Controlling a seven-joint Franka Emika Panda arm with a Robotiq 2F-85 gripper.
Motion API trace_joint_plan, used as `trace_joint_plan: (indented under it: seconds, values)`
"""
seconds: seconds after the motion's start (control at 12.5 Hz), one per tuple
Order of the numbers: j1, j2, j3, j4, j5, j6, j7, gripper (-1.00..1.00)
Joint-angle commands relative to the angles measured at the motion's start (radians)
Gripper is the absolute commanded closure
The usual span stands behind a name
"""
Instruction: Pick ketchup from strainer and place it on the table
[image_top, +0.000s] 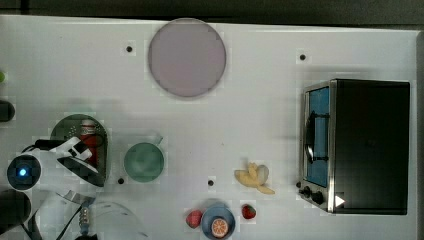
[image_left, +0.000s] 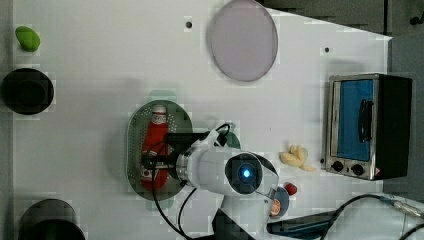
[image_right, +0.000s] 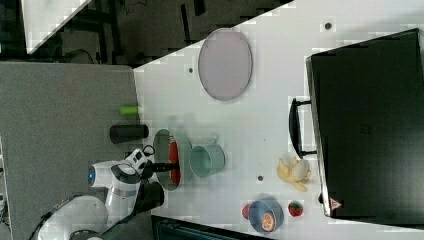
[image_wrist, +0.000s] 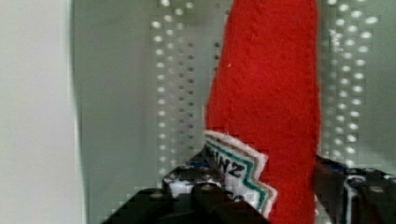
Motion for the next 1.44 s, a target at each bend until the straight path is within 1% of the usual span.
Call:
trace_joint_plan:
  seconds: [0.08,0.32,0.48,0.56,0.72,0.96,1.2,1.44]
  values:
    - [-0.069,-0.121,0.103,0.004,0.124,-0.007,0.047,-0.13]
    - [-0.173,-0.209,0.245,0.039,0.332,-0.149,-0.012,-0.13]
    - [-0.232,-0.242,0.302,0.105,0.406,-0.304,-0.105,-0.13]
    - [-0.256,-0.251,0.315,0.146,0.422,-0.375,-0.152,-0.13]
    - [-0.293,-0.264,0.317,0.225,0.422,-0.497,-0.223,-0.13]
    - [-0.368,-0.281,0.315,0.316,0.419,-0.600,-0.274,-0.13]
    - [-0.467,-0.299,0.311,0.375,0.411,-0.644,-0.346,-0.13]
    - [-0.578,-0.318,0.303,0.389,0.409,-0.714,-0.429,-0.13]
